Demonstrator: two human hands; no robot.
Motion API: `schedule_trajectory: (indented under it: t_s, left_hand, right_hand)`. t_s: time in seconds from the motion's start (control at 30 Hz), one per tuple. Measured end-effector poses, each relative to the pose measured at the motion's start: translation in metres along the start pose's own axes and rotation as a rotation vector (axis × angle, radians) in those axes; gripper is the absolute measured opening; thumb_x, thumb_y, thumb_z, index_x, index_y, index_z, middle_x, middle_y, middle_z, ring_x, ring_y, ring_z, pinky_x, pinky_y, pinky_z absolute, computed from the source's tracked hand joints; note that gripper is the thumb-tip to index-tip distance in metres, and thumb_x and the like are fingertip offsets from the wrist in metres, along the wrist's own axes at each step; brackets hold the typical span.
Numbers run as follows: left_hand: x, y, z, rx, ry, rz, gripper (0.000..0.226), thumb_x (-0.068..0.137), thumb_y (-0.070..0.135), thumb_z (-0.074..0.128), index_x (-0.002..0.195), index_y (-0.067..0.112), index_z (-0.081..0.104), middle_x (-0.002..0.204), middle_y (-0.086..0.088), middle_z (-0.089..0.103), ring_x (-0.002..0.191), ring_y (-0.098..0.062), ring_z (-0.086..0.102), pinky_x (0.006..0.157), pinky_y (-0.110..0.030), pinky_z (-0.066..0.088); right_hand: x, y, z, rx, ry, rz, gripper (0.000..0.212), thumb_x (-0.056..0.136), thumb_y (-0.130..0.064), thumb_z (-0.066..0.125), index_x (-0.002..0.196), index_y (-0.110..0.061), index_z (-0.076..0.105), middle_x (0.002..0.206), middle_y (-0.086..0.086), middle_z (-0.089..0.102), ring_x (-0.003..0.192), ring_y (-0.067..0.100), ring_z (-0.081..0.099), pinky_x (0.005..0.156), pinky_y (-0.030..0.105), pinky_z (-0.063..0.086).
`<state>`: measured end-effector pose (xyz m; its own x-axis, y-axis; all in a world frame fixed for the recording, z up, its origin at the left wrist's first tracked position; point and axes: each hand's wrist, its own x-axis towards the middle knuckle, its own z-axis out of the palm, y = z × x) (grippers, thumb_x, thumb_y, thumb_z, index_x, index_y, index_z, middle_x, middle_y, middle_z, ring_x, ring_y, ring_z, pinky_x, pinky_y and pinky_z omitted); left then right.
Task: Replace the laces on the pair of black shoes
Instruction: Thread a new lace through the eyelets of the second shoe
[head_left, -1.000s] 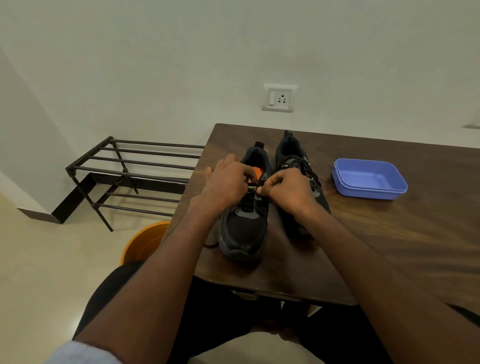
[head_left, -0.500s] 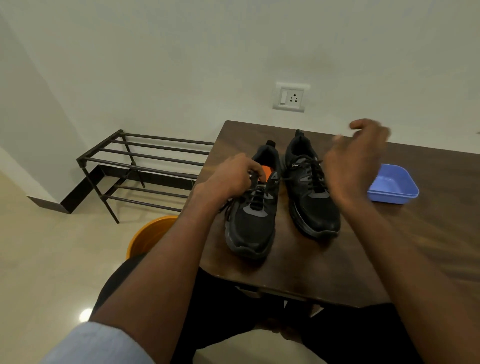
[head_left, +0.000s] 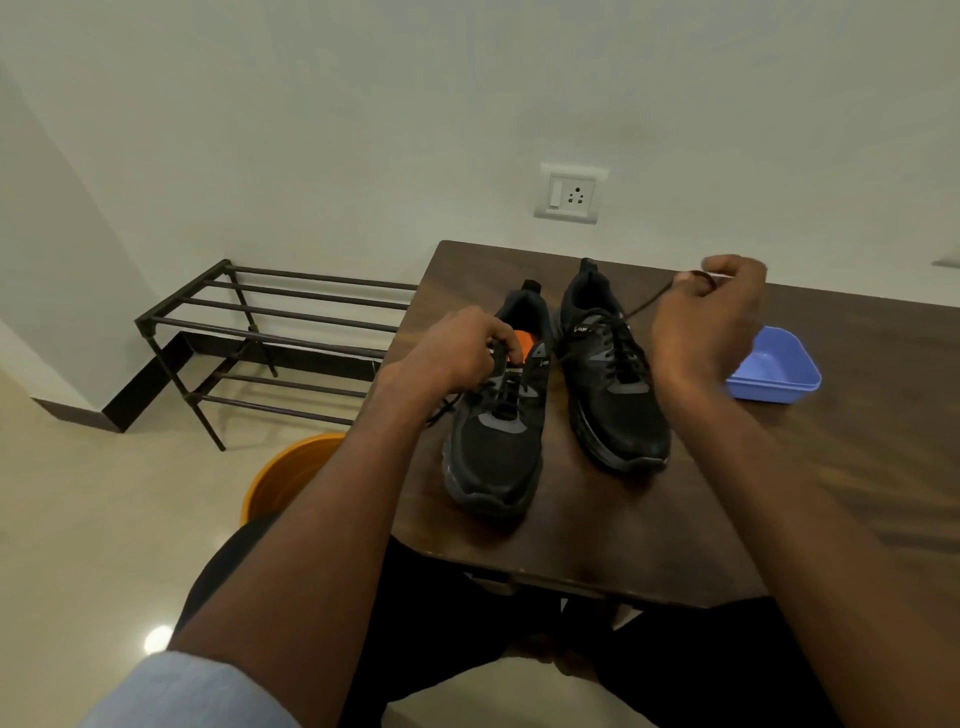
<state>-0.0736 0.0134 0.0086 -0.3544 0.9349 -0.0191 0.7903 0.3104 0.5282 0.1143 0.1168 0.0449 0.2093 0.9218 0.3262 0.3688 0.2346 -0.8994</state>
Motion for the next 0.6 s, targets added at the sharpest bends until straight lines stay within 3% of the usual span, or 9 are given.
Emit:
schedule_trajectory:
  t_s: [0.07,0.13,0.2,0.27,0.33,0.4,0.5,0.57,0.6]
  left_hand:
    - [0.001,-0.001,0.001,-0.005,-0.002,-0.002,0.035,0.097,0.001,0.063,0.104,0.032,0.078,0.128,0.001,0.065,0.101,-0.015,0.060,0.079,-0.029,0.047]
    - [0.000,0.001,0.002,-0.018,-0.011,-0.006,0.038,0.098,0.000,0.060,0.106,0.032,0.078,0.129,0.000,0.065,0.102,-0.016,0.061,0.079,-0.029,0.048]
    - [-0.001,0.003,0.003,-0.024,-0.018,-0.006,0.040,0.100,0.000,0.056,0.109,0.033,0.076,0.130,-0.001,0.065,0.104,-0.017,0.063,0.079,-0.029,0.049]
    - [-0.002,0.004,0.003,-0.012,-0.015,-0.002,0.042,0.099,-0.001,0.054,0.109,0.034,0.075,0.128,-0.001,0.066,0.103,-0.017,0.063,0.076,-0.027,0.048]
    - [-0.003,0.003,0.004,-0.004,-0.013,-0.001,0.042,0.098,-0.002,0.054,0.111,0.032,0.074,0.124,0.000,0.066,0.100,-0.016,0.062,0.072,-0.024,0.047]
    - [-0.003,0.003,0.003,-0.006,-0.016,0.000,0.040,0.097,-0.003,0.056,0.111,0.030,0.074,0.115,0.003,0.063,0.097,-0.014,0.060,0.069,-0.020,0.044]
    - [-0.003,0.004,0.002,-0.005,-0.015,0.005,0.038,0.097,-0.003,0.058,0.108,0.029,0.075,0.095,0.009,0.058,0.087,-0.010,0.057,0.065,-0.018,0.041]
    - [-0.003,0.004,0.001,-0.016,-0.017,0.004,0.036,0.097,-0.002,0.059,0.107,0.027,0.075,0.091,0.010,0.056,0.082,-0.007,0.056,0.064,-0.017,0.041]
    - [-0.003,0.004,0.001,-0.018,-0.020,0.004,0.035,0.096,-0.002,0.059,0.107,0.027,0.075,0.093,0.009,0.057,0.083,-0.007,0.056,0.065,-0.018,0.042]
  right_hand:
    - [-0.004,0.005,-0.001,-0.241,-0.138,-0.154,0.039,0.097,-0.021,0.064,0.132,-0.020,0.048,0.140,0.000,0.047,0.093,0.021,0.060,0.076,0.038,0.046]
    - [-0.018,0.008,0.003,-0.402,-0.315,-0.350,0.041,0.094,-0.022,0.069,0.132,-0.018,0.052,0.143,0.003,0.040,0.095,0.021,0.059,0.077,0.036,0.047]
    - [-0.033,0.010,0.012,-0.514,-0.563,-0.473,0.028,0.093,-0.028,0.073,0.118,-0.019,0.064,0.131,0.002,0.051,0.092,0.018,0.059,0.077,0.034,0.050]
    - [-0.044,0.016,0.021,-0.592,-0.846,-0.402,0.012,0.094,-0.034,0.074,0.097,-0.022,0.071,0.105,-0.001,0.068,0.085,0.014,0.063,0.074,0.034,0.052]
    - [-0.047,0.023,0.025,-0.555,-0.955,-0.277,0.016,0.093,-0.033,0.074,0.081,-0.024,0.071,0.086,-0.002,0.072,0.081,0.014,0.067,0.077,0.038,0.057]
    - [-0.041,0.021,0.024,-0.462,-0.818,-0.220,0.016,0.094,-0.032,0.074,0.079,-0.027,0.074,0.087,-0.006,0.075,0.081,0.011,0.067,0.076,0.037,0.058]
    - [-0.021,0.008,0.011,-0.307,-0.419,-0.124,0.015,0.096,-0.033,0.071,0.082,-0.030,0.075,0.088,-0.008,0.074,0.081,0.013,0.066,0.065,0.029,0.048]
    - [-0.011,0.008,0.006,-0.355,-0.339,-0.162,0.007,0.096,-0.034,0.070,0.094,-0.028,0.073,0.099,-0.004,0.072,0.088,0.017,0.065,0.068,0.030,0.045]
    - [-0.010,0.010,0.005,-0.406,-0.358,-0.211,0.014,0.095,-0.034,0.071,0.107,-0.026,0.072,0.110,-0.002,0.070,0.096,0.019,0.065,0.074,0.032,0.046]
